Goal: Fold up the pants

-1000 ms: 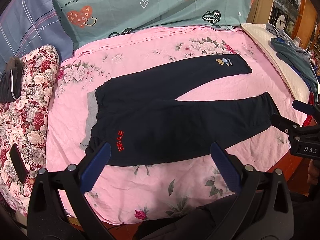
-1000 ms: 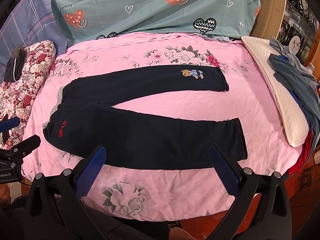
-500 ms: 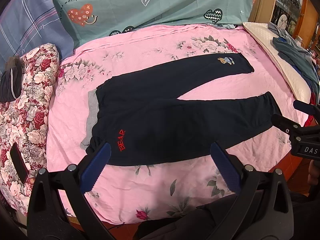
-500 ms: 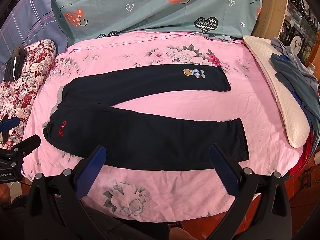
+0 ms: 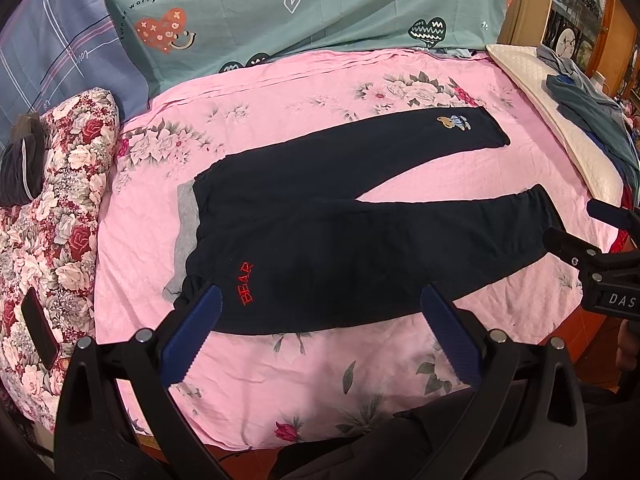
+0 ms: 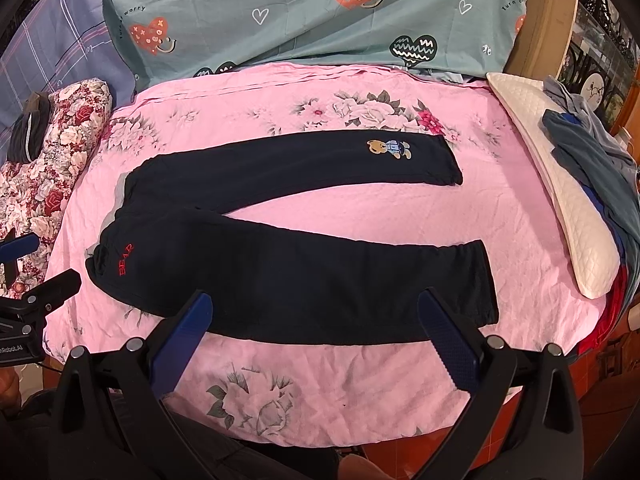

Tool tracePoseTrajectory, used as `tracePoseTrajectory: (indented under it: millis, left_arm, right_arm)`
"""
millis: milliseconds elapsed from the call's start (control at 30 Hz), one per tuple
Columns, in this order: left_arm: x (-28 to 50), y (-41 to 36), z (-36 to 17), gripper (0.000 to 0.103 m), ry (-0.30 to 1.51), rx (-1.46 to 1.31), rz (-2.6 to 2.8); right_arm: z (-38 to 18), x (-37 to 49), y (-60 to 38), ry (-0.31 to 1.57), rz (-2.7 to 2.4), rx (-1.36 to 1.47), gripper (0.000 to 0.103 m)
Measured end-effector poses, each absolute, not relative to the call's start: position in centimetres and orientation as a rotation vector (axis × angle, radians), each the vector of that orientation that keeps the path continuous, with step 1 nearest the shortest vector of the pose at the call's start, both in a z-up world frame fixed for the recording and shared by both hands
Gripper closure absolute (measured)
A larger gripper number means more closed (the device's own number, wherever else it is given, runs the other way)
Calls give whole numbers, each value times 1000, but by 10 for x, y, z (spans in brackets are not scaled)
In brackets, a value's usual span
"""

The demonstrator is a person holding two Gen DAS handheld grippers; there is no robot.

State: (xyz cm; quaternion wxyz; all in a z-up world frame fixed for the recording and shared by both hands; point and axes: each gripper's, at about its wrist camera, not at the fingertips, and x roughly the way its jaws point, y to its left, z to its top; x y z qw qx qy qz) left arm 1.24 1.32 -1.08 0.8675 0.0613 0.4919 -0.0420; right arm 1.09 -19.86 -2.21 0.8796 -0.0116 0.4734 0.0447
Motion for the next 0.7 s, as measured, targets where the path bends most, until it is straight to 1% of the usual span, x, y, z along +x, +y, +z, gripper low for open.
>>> tracePoseTrajectory:
  millis: [700]
  left_arm:
    - [23,19,-15,2,1047,127,-92]
  right_arm:
    - [-28,19,-196,1004,89,-33,1]
